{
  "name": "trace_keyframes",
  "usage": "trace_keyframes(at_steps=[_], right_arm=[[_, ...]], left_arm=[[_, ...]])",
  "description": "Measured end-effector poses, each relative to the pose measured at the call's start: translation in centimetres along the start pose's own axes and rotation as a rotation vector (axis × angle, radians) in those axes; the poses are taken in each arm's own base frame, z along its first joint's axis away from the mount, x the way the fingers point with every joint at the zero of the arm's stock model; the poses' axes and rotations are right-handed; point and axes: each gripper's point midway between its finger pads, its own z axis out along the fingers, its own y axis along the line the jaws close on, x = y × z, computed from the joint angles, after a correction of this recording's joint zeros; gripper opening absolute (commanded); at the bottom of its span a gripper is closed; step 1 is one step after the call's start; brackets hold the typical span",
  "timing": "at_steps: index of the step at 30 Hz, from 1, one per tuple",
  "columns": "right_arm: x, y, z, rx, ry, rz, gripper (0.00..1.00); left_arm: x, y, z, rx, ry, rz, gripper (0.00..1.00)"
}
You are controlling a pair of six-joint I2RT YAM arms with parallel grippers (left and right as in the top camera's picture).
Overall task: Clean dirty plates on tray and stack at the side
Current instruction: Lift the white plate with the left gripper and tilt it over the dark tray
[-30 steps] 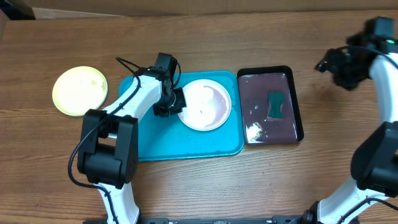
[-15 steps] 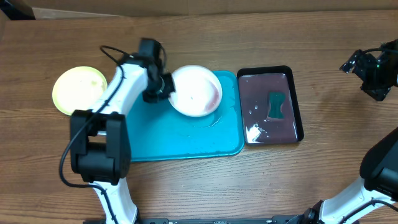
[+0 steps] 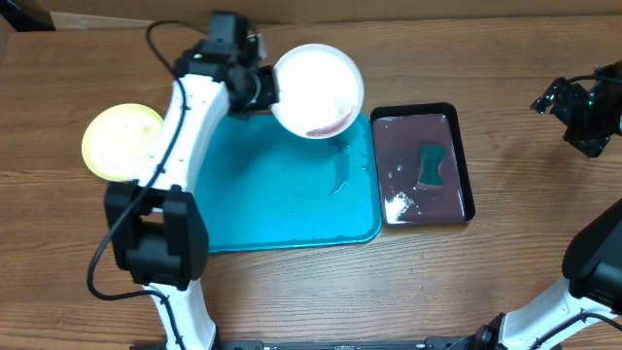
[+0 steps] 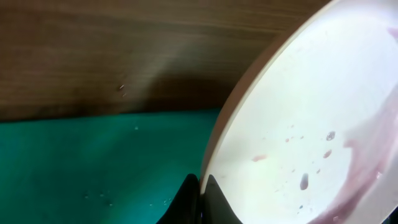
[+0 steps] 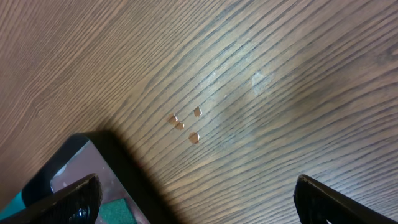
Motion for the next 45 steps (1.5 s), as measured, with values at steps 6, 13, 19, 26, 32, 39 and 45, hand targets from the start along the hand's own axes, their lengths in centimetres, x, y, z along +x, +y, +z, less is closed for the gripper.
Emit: trace_keyframes(at_steps=[6, 13, 19, 26, 32, 39, 45], right_arm=[[0.0, 0.0, 0.0, 0.000, 0.000, 0.000, 1.00], [0.0, 0.0, 0.0, 0.000, 0.000, 0.000, 1.00], [0.0, 0.0, 0.0, 0.000, 0.000, 0.000, 1.00], [0.0, 0.0, 0.0, 0.000, 0.000, 0.000, 1.00], [0.0, 0.0, 0.0, 0.000, 0.000, 0.001, 1.00], [0.0, 0.0, 0.0, 0.000, 0.000, 0.000, 1.00], [0.0, 0.0, 0.0, 0.000, 0.000, 0.000, 1.00]], left_arm=[[-0.6, -6.5, -1.2, -0.054, -0.095, 0.154, 0.04], [-1.0, -13.7, -4.5, -0.213, -0.296, 0.341, 0.04], [-0.6, -18.4, -8.2, -0.453, -0.526, 0.534, 0.04], [1.1, -24.3, -13.3, -0.664, -0.752, 0.714, 0.04], [2.4, -26.2, -15.3, -0.760, -0.793, 0.812, 0.04], [2.2, -25.7, -15.9, -0.834, -0.779, 0.857, 0.04], [2.1, -25.8, -16.0, -0.838, -0.781, 0.861, 0.04]])
